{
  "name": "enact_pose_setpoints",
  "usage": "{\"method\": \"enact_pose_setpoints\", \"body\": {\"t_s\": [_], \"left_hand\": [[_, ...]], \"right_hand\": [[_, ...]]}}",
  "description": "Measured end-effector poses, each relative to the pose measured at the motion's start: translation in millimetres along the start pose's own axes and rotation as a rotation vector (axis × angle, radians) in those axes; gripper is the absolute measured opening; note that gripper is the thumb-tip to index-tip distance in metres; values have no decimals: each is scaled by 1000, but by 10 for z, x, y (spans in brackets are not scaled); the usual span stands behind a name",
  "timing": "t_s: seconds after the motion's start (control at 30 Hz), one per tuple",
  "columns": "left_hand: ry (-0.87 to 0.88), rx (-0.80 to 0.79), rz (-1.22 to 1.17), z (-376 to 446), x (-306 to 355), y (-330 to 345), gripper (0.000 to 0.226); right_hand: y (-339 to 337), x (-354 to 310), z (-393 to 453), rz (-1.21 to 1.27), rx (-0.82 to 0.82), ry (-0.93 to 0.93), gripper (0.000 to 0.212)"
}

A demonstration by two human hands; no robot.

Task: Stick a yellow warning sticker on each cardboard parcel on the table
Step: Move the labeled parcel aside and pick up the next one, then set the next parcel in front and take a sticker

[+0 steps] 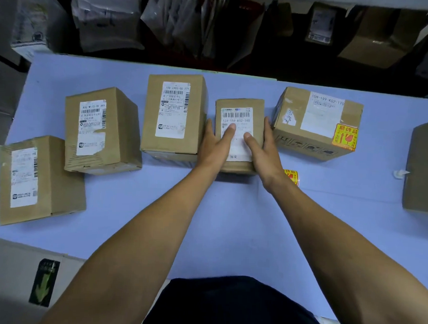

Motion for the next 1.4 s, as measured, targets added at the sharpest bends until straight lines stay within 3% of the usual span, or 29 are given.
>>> {"method": "enact_pose_setpoints", "body": {"t_s": [0.27,0.63,0.93,1.23,1.4], "left_hand": [[52,-167,-200,324,4,-20,72],[86,-295,-325,345,-13,27,76],[153,-262,-311,-367,-554,-168,89],[108,-262,-216,-960,-1537,-65,80],[109,-284,-171,-991,-1683,0,76]], "right_hand": [[-45,140,284,168,-40,38,77],[-28,110,309,286,-57,51,74],[-4,-20,-596,224,-103,-24,76],[-81,433,-1610,66,-177,50,77],[-153,527,-1772,27,-198,41,75]]}}
Point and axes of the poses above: each hand's wrist, its own z-axis towards the middle knuckle, its own y-axis out of the palm, x = y × z, the point moved 2 cm from there along z, towards the middle knuckle, and after that the axes turned 15 degrees about -y, right-handed, at the moved point
